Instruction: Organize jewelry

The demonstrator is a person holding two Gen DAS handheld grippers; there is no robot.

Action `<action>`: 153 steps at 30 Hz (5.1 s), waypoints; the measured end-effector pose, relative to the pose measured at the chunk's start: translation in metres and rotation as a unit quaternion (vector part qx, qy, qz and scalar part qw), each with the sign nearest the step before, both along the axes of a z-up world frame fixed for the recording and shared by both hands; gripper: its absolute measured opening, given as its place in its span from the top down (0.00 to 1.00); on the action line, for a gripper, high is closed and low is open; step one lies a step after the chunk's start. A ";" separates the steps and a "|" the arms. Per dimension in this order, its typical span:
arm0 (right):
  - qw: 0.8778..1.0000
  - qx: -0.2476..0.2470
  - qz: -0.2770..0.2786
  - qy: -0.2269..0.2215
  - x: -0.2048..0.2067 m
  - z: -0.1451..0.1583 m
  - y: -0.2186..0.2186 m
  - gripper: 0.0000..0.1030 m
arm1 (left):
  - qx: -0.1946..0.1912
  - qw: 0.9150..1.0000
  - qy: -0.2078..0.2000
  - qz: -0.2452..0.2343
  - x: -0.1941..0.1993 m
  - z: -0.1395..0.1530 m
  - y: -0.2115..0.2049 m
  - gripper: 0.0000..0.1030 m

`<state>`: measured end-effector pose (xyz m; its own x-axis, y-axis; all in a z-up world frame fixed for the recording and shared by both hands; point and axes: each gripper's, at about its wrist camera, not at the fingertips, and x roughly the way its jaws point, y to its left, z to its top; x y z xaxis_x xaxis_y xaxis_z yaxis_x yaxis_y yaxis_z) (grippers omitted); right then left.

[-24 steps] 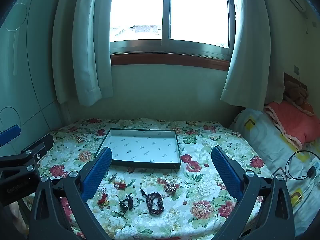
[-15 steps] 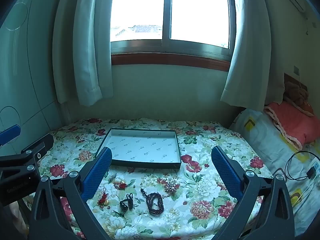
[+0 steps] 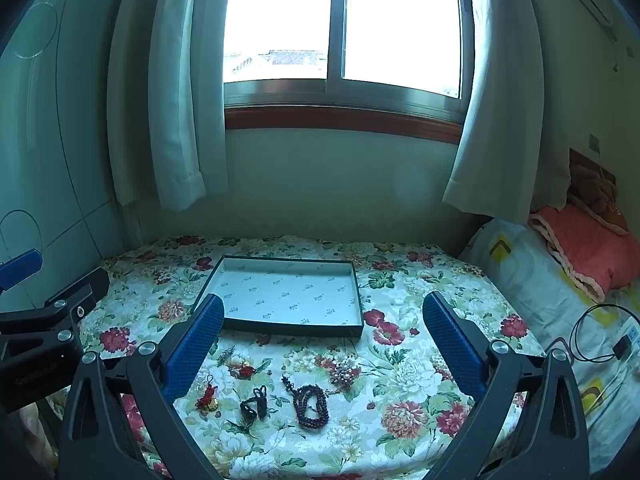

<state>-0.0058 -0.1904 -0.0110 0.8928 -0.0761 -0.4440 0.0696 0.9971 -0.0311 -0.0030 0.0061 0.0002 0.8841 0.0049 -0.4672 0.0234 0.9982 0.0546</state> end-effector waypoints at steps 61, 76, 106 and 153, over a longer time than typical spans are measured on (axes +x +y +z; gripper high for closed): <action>1.000 -0.004 -0.001 0.002 0.000 -0.004 0.003 0.04 | -0.005 1.000 0.003 0.003 0.000 -0.007 0.001 0.02; 1.000 -0.002 0.001 0.004 0.000 -0.004 0.004 0.04 | -0.006 1.000 0.007 0.003 -0.001 -0.010 0.001 0.02; 0.972 0.098 -0.010 0.211 0.111 -0.186 -0.060 0.05 | -0.043 0.977 0.207 0.037 0.119 -0.173 0.045 0.02; 0.962 0.104 0.000 0.252 0.164 -0.233 -0.062 0.75 | -0.062 0.959 0.270 0.059 0.172 -0.227 0.063 0.02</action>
<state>0.1581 -0.2528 -0.2437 0.5604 0.0608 -0.8260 0.0989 0.9853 0.1397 0.1689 0.0688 -0.2270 0.5105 0.0057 -0.8599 -0.0993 0.9937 -0.0524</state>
